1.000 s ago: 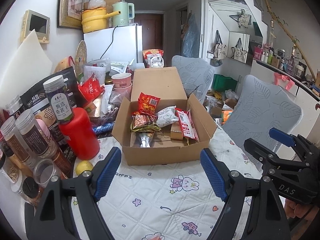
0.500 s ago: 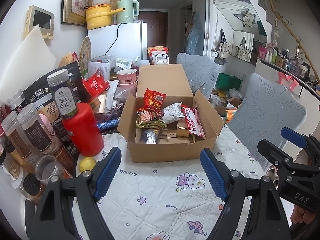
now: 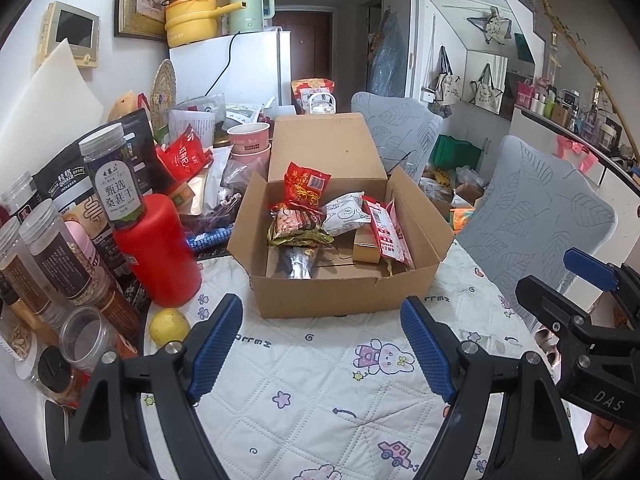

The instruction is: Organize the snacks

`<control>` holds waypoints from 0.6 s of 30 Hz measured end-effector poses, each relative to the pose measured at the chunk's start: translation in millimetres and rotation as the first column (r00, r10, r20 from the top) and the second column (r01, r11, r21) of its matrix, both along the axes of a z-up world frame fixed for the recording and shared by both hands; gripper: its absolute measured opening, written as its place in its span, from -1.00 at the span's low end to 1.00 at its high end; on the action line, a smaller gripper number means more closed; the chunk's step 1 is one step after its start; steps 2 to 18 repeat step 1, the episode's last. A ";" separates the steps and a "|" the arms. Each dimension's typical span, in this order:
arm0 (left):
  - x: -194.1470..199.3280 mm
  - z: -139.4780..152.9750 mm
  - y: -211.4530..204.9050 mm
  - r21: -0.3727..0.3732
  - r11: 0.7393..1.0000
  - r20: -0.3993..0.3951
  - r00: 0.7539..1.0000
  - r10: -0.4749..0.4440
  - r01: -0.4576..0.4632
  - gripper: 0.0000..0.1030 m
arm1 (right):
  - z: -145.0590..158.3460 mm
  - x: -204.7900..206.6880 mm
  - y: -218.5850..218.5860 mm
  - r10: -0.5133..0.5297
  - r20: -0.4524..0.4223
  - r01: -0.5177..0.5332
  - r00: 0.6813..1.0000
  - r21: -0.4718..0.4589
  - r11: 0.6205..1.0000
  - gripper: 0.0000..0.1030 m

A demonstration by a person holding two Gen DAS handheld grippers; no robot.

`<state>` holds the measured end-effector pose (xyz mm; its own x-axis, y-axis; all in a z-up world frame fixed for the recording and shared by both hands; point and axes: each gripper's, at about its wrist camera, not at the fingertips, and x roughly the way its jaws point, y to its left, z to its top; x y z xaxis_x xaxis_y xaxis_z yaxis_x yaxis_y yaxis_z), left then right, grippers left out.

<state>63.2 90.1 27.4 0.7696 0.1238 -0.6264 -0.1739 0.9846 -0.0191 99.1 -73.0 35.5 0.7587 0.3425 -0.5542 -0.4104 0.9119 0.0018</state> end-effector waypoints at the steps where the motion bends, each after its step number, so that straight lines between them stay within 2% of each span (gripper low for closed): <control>1: 0.8 -0.5 -0.1 0.004 1.000 -0.002 1.000 0.003 -0.003 0.58 | -0.6 0.8 0.3 0.001 -0.002 -0.001 1.000 -0.001 1.000 0.62; 18: 0.8 -0.5 -0.1 0.004 1.000 -0.002 1.000 0.003 -0.003 0.58 | -0.6 0.8 0.3 0.001 -0.002 -0.001 1.000 -0.001 1.000 0.62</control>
